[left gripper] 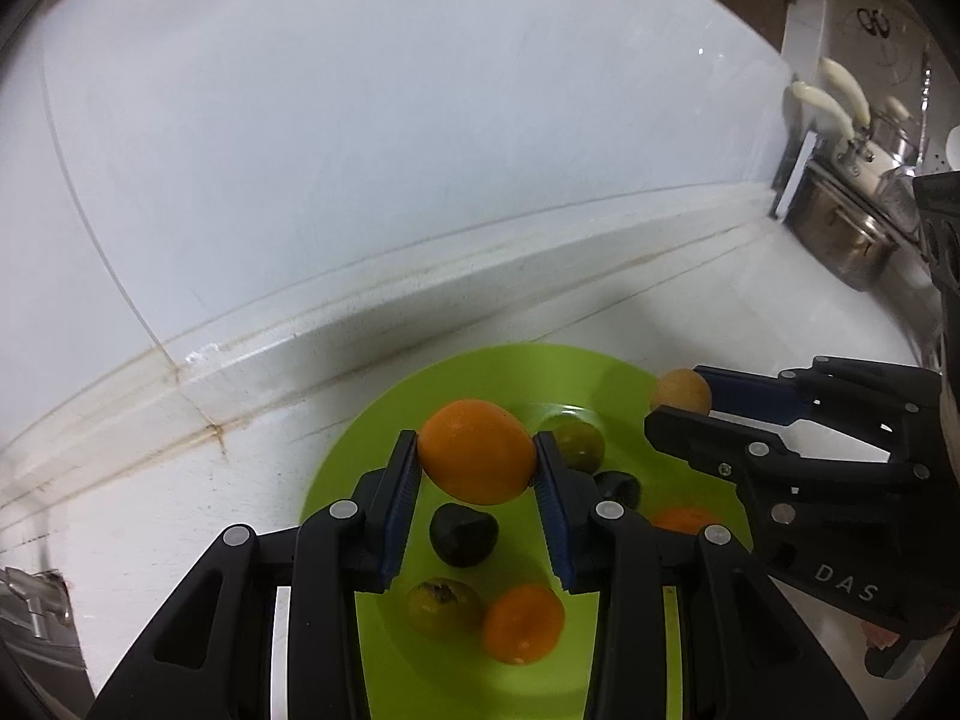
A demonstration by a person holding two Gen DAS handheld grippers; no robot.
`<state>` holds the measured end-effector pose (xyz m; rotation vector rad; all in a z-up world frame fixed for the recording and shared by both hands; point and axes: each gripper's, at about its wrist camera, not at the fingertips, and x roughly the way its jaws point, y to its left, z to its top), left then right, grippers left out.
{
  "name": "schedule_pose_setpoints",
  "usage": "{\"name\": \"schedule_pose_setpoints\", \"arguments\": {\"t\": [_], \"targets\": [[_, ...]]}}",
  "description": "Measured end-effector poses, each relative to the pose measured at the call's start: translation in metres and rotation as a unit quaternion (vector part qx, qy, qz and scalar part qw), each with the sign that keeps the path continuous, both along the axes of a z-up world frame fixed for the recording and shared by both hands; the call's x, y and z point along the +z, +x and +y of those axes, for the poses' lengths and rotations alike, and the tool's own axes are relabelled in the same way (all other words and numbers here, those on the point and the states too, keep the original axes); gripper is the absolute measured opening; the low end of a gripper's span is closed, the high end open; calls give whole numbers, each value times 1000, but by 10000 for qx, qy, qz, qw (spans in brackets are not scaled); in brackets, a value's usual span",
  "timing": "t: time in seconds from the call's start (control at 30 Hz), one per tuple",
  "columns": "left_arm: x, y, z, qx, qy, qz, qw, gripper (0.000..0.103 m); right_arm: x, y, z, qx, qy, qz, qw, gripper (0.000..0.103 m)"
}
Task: Organize fruits
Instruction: 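Carry both fruits over the green plate and open both tools to release them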
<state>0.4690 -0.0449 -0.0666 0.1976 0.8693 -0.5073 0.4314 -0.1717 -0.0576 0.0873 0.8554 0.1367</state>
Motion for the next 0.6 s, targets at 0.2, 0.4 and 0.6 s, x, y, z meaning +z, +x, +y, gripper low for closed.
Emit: {"name": "schedule_pose_setpoints", "arguments": {"t": [0.2,0.4,0.6], "targets": [[-11,8,-7,-69,52,181,9998,37,-13,8,-3,-15,47,148,9999,30],[-12,9,-3,-62,19,237,9997,49,-17,10,-6,-41,107,201,9997,33],[1,1,2,105,66,92,9999,52,-10,5,-6,-54,49,103,9999,38]]}}
